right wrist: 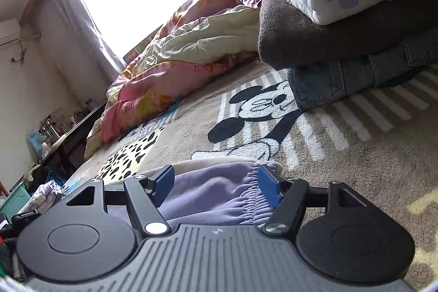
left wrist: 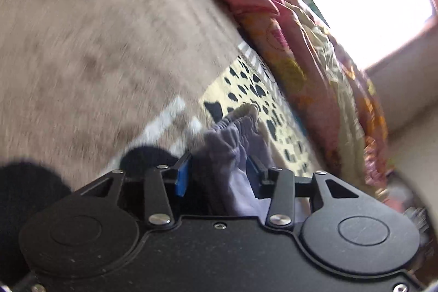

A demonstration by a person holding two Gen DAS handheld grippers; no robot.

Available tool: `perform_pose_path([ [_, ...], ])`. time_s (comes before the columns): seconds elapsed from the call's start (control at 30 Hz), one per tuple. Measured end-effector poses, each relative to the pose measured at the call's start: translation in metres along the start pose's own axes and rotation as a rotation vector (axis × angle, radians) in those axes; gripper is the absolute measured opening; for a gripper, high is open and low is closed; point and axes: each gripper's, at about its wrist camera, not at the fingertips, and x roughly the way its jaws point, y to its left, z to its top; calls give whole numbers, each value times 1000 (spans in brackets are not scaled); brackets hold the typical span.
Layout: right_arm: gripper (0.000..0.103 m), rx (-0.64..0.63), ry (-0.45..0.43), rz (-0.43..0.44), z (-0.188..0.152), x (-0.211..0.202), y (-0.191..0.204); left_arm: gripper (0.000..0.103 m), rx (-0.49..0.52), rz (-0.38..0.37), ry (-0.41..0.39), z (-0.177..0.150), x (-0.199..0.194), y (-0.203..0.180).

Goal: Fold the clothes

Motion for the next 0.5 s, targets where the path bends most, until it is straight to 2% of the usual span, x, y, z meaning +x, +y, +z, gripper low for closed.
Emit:
perform_pose_path([
  [0.07, 68, 1, -2, 0, 0, 0, 0, 42, -37, -3, -7, -4, 1, 1],
  [0.23, 69, -25, -7, -14, -2, 2, 4, 41, -6, 14, -25, -4, 14, -3],
  [0.27, 70, -33, -7, -17, -3, 3, 5, 27, 1, 15, -27, -3, 17, -2],
  [0.37, 71, -39, -6, -18, -3, 3, 6, 22, -17, -36, -46, -3, 15, 8],
  [0.5, 71, -19, -4, -7, -1, 2, 3, 19, 45, -21, -91, -8, 12, -8],
])
